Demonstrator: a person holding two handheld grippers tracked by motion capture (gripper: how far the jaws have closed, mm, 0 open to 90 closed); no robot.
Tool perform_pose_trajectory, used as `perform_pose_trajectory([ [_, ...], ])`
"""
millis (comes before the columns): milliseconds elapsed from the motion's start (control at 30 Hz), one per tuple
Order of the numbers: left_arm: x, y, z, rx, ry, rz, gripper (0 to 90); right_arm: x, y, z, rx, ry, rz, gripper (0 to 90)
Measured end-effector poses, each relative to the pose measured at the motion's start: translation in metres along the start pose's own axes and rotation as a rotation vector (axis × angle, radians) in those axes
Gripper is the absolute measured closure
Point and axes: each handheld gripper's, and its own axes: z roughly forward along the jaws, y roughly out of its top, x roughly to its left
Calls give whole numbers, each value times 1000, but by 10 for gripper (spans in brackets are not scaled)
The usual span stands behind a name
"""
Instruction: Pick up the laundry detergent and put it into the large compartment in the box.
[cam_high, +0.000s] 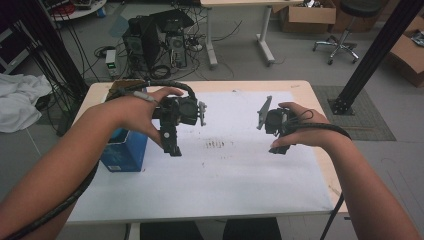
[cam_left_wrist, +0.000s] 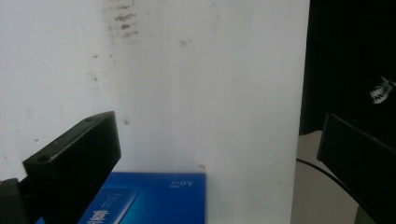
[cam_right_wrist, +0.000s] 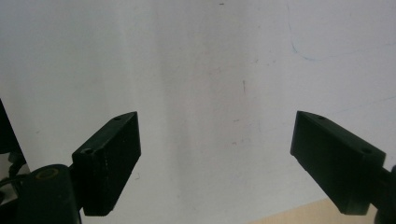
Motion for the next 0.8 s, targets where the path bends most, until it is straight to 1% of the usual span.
perform_pose_trajectory([
  [33, 0, 1, 1, 5, -2, 8, 1, -1, 0, 0, 2, -1, 0, 162],
  [167, 1, 3, 4, -6, -6, 14, 1, -3, 0, -1, -2, 1, 6, 162],
  [200, 1, 4, 4, -3, -10, 15, 1, -4, 0, -1, 6, 1, 4, 162],
  [533, 0, 3, 3, -11, -6, 15, 1, -6, 5, -1, 10, 5, -7, 162],
  [733, 1, 3, 4, -15, -8, 2, 1, -6, 5, 0, 5, 5, -5, 162],
  [800, 1, 3, 4, -12, -7, 5, 1, -6, 5, 0, 7, 3, -7, 162],
])
